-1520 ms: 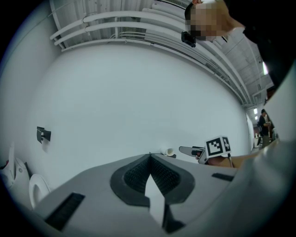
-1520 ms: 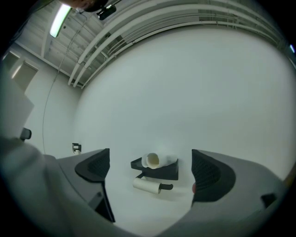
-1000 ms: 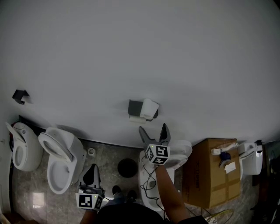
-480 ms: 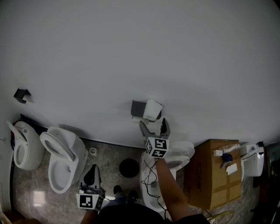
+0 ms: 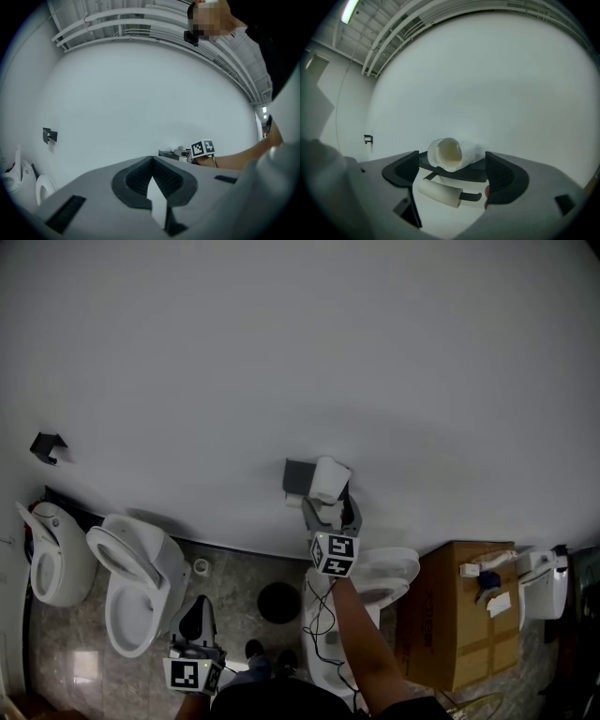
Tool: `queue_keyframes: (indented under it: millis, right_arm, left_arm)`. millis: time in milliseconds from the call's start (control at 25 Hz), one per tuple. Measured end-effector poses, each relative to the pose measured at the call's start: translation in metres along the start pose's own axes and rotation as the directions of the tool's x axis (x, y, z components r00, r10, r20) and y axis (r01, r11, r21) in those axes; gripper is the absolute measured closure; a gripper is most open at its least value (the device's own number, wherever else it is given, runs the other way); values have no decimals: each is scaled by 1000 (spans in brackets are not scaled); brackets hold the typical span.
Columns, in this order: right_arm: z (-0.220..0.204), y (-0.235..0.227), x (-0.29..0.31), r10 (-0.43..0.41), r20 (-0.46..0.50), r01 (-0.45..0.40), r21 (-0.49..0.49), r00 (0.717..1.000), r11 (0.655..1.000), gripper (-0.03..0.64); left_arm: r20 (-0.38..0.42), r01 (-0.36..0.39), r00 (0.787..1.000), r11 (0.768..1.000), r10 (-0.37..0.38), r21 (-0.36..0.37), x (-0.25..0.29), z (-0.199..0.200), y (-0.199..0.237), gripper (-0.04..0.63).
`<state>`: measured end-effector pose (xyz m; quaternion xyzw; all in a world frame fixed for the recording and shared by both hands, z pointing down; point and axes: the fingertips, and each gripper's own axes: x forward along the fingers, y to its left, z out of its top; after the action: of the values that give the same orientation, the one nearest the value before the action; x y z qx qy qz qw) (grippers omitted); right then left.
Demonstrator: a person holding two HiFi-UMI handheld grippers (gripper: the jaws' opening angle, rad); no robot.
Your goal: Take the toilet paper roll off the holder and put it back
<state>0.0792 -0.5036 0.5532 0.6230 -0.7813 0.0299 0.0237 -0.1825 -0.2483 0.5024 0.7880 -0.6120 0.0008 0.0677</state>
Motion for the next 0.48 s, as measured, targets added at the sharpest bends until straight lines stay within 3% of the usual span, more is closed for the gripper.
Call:
queue_keyframes:
  millis: [480]
  right_arm:
    - [2, -1, 8, -9, -4, 9, -36, 1000, 999, 307]
  left_arm:
    - [-4, 3, 1000, 1000, -3, 4, 4, 0, 1, 592]
